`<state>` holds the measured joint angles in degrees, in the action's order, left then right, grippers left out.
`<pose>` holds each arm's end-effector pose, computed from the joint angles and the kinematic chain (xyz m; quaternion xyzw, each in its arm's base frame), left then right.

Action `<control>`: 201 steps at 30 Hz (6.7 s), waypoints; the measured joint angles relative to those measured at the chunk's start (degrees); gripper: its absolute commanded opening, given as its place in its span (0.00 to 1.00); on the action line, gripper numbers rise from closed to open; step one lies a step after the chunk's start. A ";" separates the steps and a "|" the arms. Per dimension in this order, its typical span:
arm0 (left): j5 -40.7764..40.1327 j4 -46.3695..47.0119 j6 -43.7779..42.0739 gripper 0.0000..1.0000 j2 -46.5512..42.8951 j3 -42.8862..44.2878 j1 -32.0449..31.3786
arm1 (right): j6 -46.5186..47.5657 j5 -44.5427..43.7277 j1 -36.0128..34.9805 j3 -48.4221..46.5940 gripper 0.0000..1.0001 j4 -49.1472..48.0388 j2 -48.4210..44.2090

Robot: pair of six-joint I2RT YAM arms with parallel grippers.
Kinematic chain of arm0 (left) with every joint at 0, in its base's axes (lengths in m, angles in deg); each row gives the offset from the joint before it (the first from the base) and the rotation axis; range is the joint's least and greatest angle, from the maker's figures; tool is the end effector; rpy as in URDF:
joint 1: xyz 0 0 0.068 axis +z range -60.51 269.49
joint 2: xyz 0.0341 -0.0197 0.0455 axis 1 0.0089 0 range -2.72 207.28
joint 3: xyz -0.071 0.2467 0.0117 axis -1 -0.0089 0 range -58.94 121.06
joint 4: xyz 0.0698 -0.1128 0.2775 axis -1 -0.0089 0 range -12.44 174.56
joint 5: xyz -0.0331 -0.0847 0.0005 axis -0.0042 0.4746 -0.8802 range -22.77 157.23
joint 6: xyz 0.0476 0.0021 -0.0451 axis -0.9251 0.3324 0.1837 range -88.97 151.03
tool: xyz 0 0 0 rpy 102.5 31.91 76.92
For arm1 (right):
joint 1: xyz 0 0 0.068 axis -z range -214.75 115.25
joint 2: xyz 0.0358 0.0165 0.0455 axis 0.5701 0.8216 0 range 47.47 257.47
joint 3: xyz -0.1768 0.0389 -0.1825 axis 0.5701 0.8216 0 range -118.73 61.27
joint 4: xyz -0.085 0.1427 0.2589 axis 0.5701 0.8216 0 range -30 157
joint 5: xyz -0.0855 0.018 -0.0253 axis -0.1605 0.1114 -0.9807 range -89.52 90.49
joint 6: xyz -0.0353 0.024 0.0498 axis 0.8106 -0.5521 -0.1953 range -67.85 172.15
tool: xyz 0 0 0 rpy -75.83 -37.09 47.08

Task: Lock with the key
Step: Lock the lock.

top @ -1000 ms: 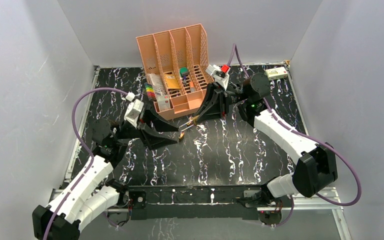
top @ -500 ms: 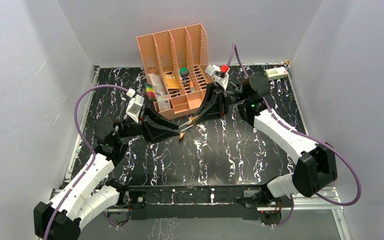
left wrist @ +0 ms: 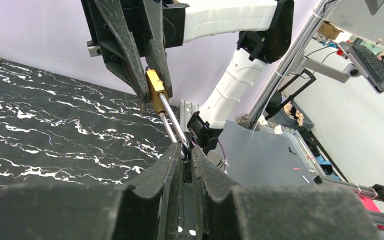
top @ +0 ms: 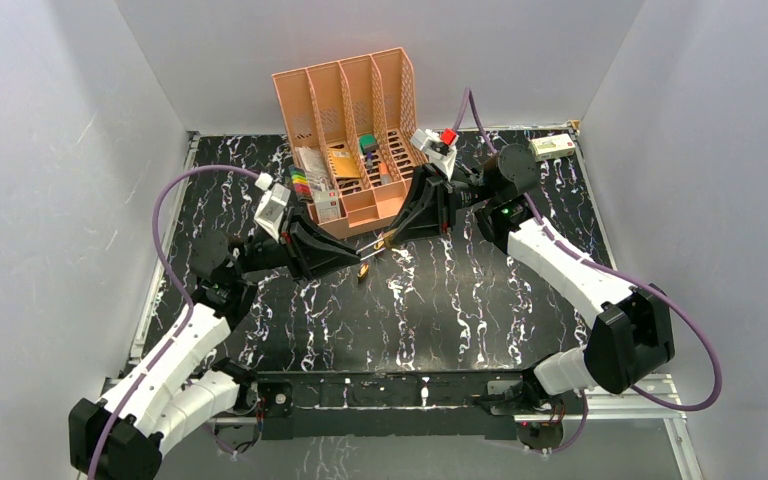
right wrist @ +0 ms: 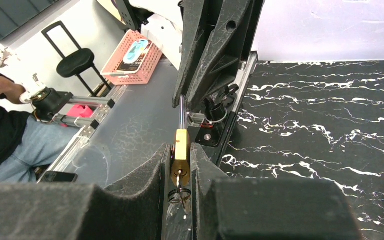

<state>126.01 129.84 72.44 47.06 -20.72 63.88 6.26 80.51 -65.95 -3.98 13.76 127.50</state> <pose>0.2008 -0.1451 0.3585 0.3722 0.4665 -0.6171 0.5129 0.2707 0.2233 0.3838 -0.5083 0.4432 0.6622 0.3266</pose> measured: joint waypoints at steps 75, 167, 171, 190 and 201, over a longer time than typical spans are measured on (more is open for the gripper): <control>-10.93 0.81 4.26 0.00 3.76 -1.75 0.11 | 4.04 -16.70 -1.88 4.11 0.00 -4.61 -1.66; -20.46 -20.74 -17.35 0.00 -2.84 6.99 -0.85 | 8.81 -14.49 3.08 13.38 0.75 -0.28 -8.04; -20.61 -21.35 -17.55 0.00 -2.80 7.04 -0.85 | 9.81 -15.30 3.08 14.08 0.73 0.09 -8.07; -20.76 -21.11 -17.29 0.00 -1.53 7.04 -0.85 | 15.54 -19.56 1.07 14.47 0.53 7.15 -8.09; -20.87 -20.83 -17.16 0.00 -1.33 7.04 -0.85 | 19.56 -21.57 -0.09 13.49 0.41 12.00 -8.00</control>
<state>105.14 109.01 55.28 45.73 -13.69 63.03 25.83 58.94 -66.04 9.50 25.76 119.50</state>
